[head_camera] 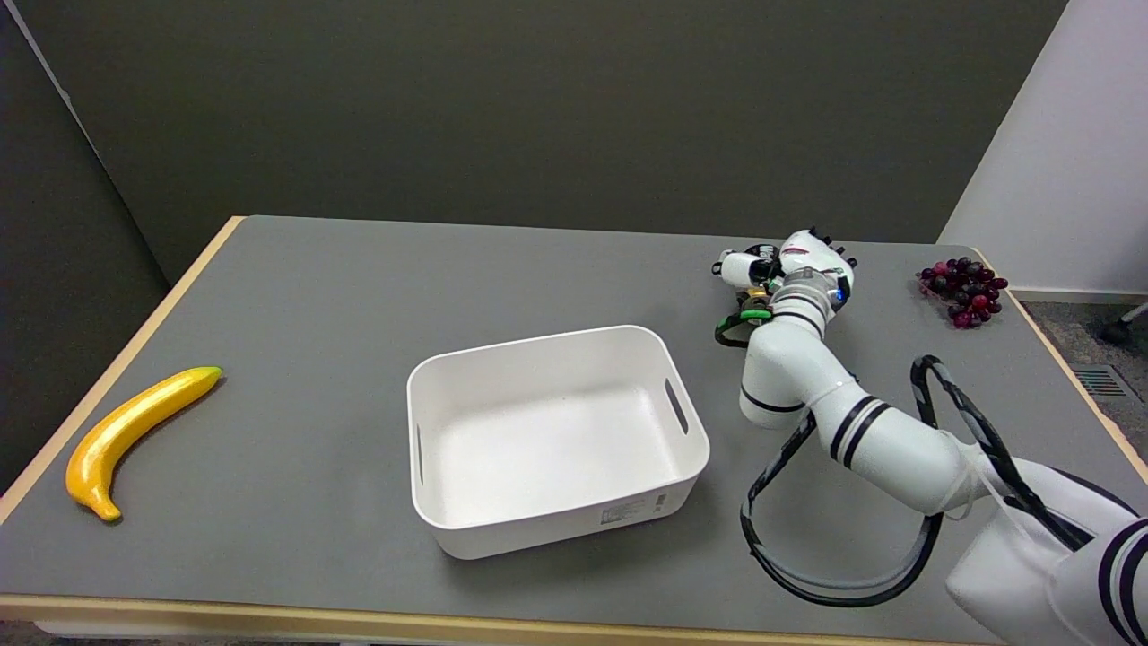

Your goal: Pick up the black can.

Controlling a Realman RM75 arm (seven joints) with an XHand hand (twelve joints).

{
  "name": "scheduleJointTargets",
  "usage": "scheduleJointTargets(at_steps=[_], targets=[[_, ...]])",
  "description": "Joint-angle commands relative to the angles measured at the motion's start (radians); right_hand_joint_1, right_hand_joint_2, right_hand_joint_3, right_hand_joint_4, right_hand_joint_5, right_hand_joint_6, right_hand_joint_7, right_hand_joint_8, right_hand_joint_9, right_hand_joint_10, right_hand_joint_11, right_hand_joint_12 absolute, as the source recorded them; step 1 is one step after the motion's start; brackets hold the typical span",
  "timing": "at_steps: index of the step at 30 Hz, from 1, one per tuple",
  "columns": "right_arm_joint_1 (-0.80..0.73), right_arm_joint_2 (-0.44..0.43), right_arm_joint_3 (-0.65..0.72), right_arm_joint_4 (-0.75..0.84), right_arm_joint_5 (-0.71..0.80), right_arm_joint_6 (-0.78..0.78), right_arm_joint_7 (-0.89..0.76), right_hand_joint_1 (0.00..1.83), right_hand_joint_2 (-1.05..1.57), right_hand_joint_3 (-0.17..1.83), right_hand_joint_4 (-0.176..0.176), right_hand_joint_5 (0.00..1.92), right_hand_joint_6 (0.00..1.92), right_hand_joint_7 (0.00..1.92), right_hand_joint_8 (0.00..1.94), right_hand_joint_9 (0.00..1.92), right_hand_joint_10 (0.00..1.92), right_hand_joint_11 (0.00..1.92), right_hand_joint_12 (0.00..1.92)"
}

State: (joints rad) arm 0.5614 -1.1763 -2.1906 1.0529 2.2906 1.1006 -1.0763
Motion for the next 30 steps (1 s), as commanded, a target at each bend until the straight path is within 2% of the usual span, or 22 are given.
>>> scheduleJointTargets(at_steps=[1, 8, 13, 16, 18, 20, 21, 22, 23, 25, 30], targets=[[0.019, -0.01, -0.028, -0.086, 0.16, -0.047, -0.009, 0.46, 0.71, 0.77, -0.176, 0.16, 0.49, 0.31, 0.63, 0.26, 1.03, 0.46, 1.71], [-0.018, -0.011, -0.028, -0.078, 0.162, -0.036, -0.009, 0.48, 0.71, 0.78, -0.176, 0.13, 0.48, 0.29, 0.62, 0.26, 1.03, 0.45, 1.71], [-0.023, -0.011, -0.029, -0.075, 0.149, -0.033, -0.009, 0.61, 0.72, 0.83, -0.176, 0.12, 0.47, 0.3, 0.64, 0.26, 1.04, 0.45, 1.72], [-0.026, -0.011, -0.048, -0.075, 0.072, -0.033, -0.009, 0.71, 0.75, 0.86, -0.176, 0.12, 0.47, 0.32, 0.69, 0.28, 1.06, 0.42, 1.74], [-0.039, -0.015, -0.055, -0.075, -0.046, -0.033, -0.001, 0.81, 0.79, 0.89, -0.176, 0.14, 0.5, 0.37, 0.84, 0.36, 1.11, 0.31, 1.84], [-0.053, -0.021, -0.054, -0.077, -0.168, -0.031, 0.001, 0.89, 0.85, 0.86, -0.176, 0.21, 0.75, 0.31, 1.34, 0.48, 1.18, 0.22, 1.91], [-0.058, -0.024, -0.053, -0.076, -0.211, -0.029, 0.001, 0.98, 0.97, 0.75, -0.176, 0.24, 0.89, 0.32, 1.59, 0.54, 1.21, 0.17, 1.92], [-0.069, -0.025, -0.045, -0.065, -0.276, -0.029, 0.001, 1.13, 1.16, 0.54, -0.176, 0.28, 1.04, 0.37, 1.83, 0.59, 1.25, 0.12, 1.92], [-0.075, -0.024, -0.037, -0.049, -0.314, -0.029, 0.004, 1.18, 1.26, 0.39, -0.176, 0.32, 1.17, 0.43, 1.93, 0.62, 1.3, 0.11, 1.92], [-0.08, -0.021, -0.024, -0.026, -0.389, -0.018, 0.013, 1.11, 1.32, 0.19, -0.176, 0.44, 1.46, 0.54, 1.94, 0.63, 1.44, 0.17, 1.92], [-0.09, -0.009, 0.02, 0.083, -0.614, -0.01, 0.026, 1.11, 1.31, 0.16, -0.176, 0.52, 1.45, 0.55, 1.94, 0.72, 1.54, 0.19, 1.92]])
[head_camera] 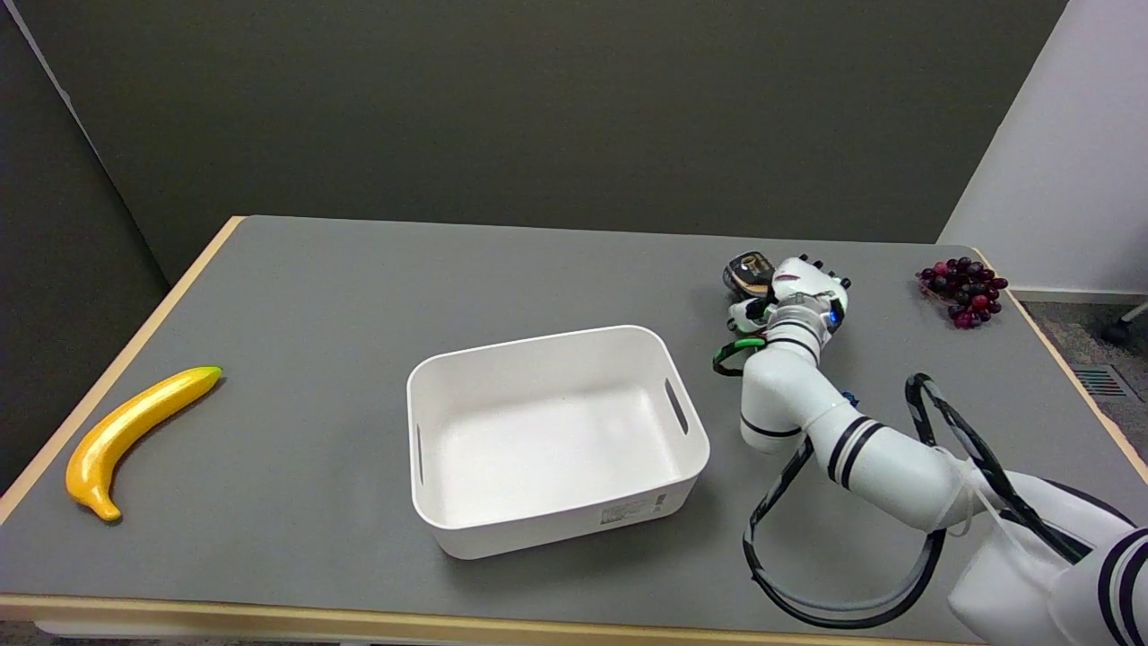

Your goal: Pick up the black can.

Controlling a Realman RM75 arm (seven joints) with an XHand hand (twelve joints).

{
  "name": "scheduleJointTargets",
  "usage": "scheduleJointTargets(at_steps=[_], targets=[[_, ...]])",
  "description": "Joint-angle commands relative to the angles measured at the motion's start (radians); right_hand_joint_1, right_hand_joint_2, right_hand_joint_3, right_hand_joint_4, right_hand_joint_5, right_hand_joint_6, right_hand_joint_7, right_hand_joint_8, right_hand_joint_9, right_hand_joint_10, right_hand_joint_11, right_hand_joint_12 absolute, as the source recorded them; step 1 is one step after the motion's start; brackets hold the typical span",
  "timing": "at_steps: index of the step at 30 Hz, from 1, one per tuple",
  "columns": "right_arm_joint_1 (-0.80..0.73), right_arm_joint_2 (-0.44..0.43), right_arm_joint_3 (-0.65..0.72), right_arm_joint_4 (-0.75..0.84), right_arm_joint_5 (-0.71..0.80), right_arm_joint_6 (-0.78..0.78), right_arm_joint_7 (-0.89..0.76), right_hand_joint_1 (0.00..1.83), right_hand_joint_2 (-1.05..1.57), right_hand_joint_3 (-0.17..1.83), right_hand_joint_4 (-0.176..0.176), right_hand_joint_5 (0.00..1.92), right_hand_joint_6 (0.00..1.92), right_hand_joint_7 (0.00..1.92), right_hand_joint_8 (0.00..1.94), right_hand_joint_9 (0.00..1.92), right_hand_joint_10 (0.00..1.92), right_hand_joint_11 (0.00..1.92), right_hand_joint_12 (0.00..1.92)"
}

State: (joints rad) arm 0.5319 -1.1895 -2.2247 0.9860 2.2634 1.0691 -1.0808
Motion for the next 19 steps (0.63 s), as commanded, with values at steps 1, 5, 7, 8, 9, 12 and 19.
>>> scheduleJointTargets(at_steps=[1, 5, 7, 8, 9, 12, 19], targets=[[-0.062, 0.008, 0.062, 0.181, -0.63, 0.02, 0.03, 1.11, 1.3, 0.17, -0.176, 0.52, 1.44, 0.55, 1.94, 0.73, 1.56, 0.19, 1.92], [-0.062, 0.022, 0.066, 0.267, -0.748, 0.016, 0.041, 1.11, 1.31, 0.17, -0.176, 0.51, 1.45, 0.56, 1.94, 0.74, 1.58, 0.19, 1.92], [-0.066, 0.026, 0.06, 0.308, -0.803, 0.009, 0.119, 1.11, 1.3, 0.18, -0.176, 0.51, 1.46, 0.57, 1.94, 0.74, 1.58, 0.19, 1.92], [-0.071, 0.027, 0.057, 0.32, -0.819, 0.003, 0.155, 1.11, 1.3, 0.2, -0.176, 0.5, 1.46, 0.57, 1.94, 0.74, 1.59, 0.19, 1.92], [-0.083, 0.031, 0.056, 0.341, -0.845, -0.018, 0.218, 1.11, 1.29, 0.23, -0.176, 0.49, 1.48, 0.58, 1.94, 0.73, 1.6, 0.19, 1.92], [-0.129, 0.043, 0.055, 0.364, -1.008, -0.098, 0.432, 1.11, 1.39, 0.01, -0.176, 0.49, 1.49, 0.58, 1.93, 0.74, 1.49, 0.27, 1.92], [-0.303, 0.053, 0.062, 0.372, -1.182, -0.093, 1.026, 1.15, 1.12, 0.44, -0.176, 0.59, 1.62, 0.64, 1.68, 0.83, 1.57, 0.48, 1.92]])
